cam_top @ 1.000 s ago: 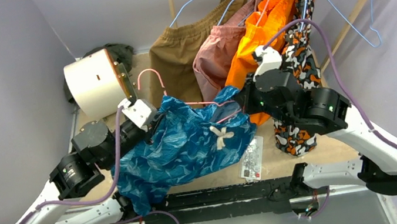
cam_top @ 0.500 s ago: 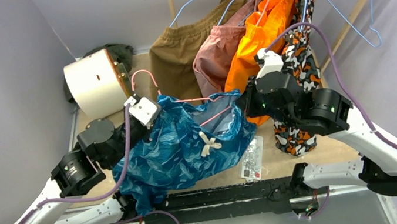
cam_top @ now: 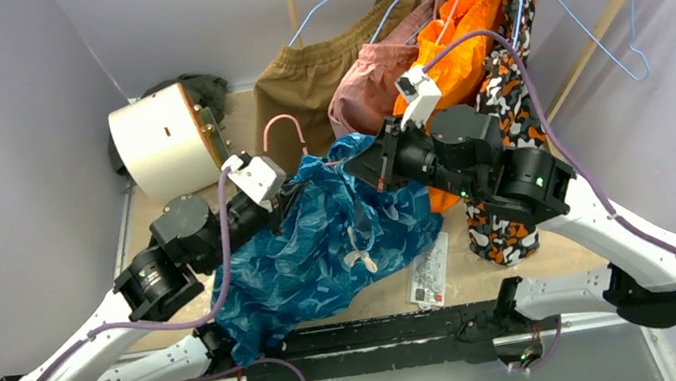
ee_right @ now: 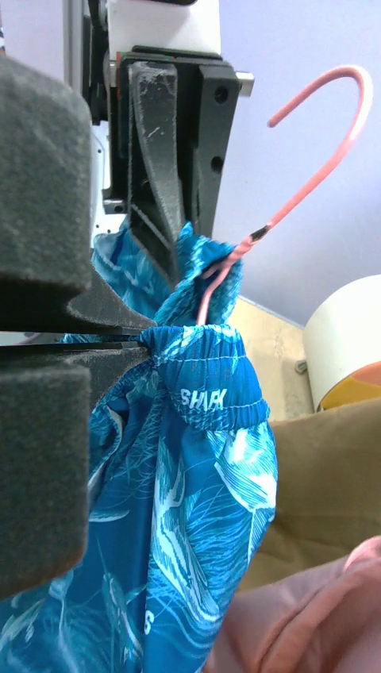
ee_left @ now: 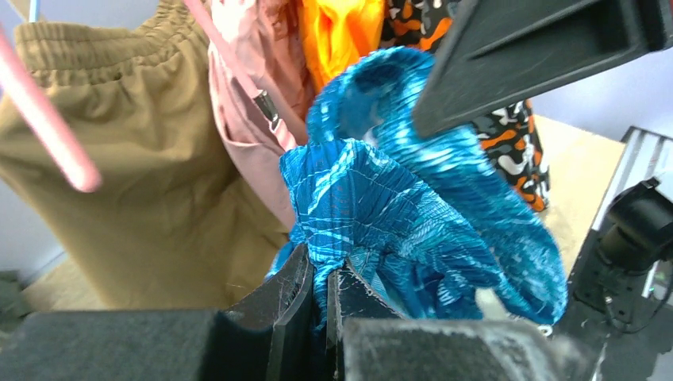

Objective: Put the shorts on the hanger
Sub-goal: Hang the shorts on the hanger.

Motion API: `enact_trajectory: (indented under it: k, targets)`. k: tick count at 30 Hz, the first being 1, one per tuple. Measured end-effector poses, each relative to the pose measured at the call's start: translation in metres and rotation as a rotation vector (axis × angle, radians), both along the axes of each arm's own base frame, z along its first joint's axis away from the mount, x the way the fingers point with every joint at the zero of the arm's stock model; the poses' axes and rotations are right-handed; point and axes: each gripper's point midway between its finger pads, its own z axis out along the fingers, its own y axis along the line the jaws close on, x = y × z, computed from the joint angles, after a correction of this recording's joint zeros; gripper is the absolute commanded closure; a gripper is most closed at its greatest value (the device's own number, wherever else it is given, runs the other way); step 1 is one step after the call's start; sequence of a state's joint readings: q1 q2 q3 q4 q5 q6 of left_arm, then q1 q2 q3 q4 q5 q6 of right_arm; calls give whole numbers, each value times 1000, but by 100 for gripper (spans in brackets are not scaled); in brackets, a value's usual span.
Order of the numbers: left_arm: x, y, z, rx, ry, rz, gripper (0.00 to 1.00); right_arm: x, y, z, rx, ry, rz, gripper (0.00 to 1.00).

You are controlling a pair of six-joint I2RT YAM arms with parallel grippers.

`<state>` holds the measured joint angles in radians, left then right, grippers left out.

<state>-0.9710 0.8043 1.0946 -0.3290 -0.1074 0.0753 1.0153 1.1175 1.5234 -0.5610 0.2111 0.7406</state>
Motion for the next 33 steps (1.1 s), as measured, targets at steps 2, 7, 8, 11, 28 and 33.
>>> enact_trajectory:
  k: [2, 7, 8, 11, 28, 33]
  targets:
    - [-1, -7, 0, -37, 8, -22, 100, 3, 8, 1, 19, -11, 12, 100]
    - [-6, -13, -15, -84, 35, -49, 100, 7, 13, -22, -11, -15, 17, 90]
    - [-7, -12, -17, -92, 40, -51, 100, 6, 13, -28, -20, -14, 19, 86]
    - [-14, -6, -21, -131, 46, -58, 100, 2, 10, -52, -51, -13, 43, 79]
    - [-22, -15, 6, -487, 32, -124, 100, -18, 15, -22, 29, -147, 188, 85]
    - [-23, -14, 19, -579, 6, -134, 100, -20, 27, 2, 53, -213, 252, 62]
